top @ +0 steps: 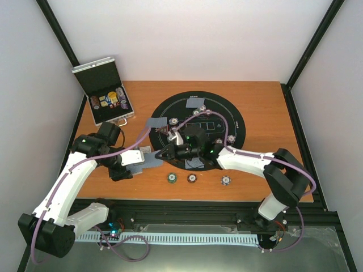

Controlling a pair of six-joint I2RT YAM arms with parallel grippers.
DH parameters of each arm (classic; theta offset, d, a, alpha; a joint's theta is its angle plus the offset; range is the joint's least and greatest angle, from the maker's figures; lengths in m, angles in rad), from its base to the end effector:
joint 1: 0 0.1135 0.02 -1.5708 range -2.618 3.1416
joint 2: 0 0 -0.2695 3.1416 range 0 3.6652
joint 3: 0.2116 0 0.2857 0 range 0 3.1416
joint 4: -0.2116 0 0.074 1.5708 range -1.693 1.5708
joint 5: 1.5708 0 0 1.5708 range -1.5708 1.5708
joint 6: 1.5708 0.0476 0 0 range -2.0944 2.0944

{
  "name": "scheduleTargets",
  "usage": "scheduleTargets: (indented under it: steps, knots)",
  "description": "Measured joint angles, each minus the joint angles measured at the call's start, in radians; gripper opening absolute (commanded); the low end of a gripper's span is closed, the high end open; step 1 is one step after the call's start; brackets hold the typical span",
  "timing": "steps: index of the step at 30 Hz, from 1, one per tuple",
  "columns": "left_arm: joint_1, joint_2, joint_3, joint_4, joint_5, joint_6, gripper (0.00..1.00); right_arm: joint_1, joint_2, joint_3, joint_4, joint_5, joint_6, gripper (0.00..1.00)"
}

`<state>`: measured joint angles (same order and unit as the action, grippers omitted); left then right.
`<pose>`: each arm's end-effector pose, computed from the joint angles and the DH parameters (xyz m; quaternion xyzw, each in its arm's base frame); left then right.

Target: Distribute texas hold em gaming equipment

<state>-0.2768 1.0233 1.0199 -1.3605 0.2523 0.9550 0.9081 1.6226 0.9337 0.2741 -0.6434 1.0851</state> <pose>0.1737 -0.0617 0.2851 0.5806 0.7979 -0.0839 0.1382 0.2176 0.3253 0.2062 -0.1018 0.8067 0.5790 0.0592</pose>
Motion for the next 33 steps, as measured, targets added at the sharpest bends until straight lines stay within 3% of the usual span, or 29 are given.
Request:
scheduleTargets:
  steps: [6,10,15,19,26,33]
  knots:
    - [0.0,-0.005,0.0,0.0,0.0,0.0,0.01,-0.138,-0.07,0.036,-0.209,0.003,-0.127,0.03]
    - [0.0,-0.005,0.0,0.0,-0.001,0.0,0.01,-0.242,-0.049,0.204,-0.466,0.064,-0.304,0.03]
    - [0.0,-0.006,0.0,0.0,-0.002,0.0,0.01,-0.277,0.094,0.553,-0.78,0.354,-0.589,0.03]
    - [0.0,-0.005,0.0,0.0,-0.002,0.0,0.01,-0.265,0.198,0.682,-0.887,0.6,-0.756,0.03]
    - [0.0,-0.004,0.0,0.0,-0.003,0.0,0.01,-0.193,0.355,0.721,-0.871,1.028,-1.106,0.03]
    - [0.0,0.002,0.0,0.0,-0.006,0.0,0.01,-0.073,0.431,0.597,-0.576,1.228,-1.531,0.03]
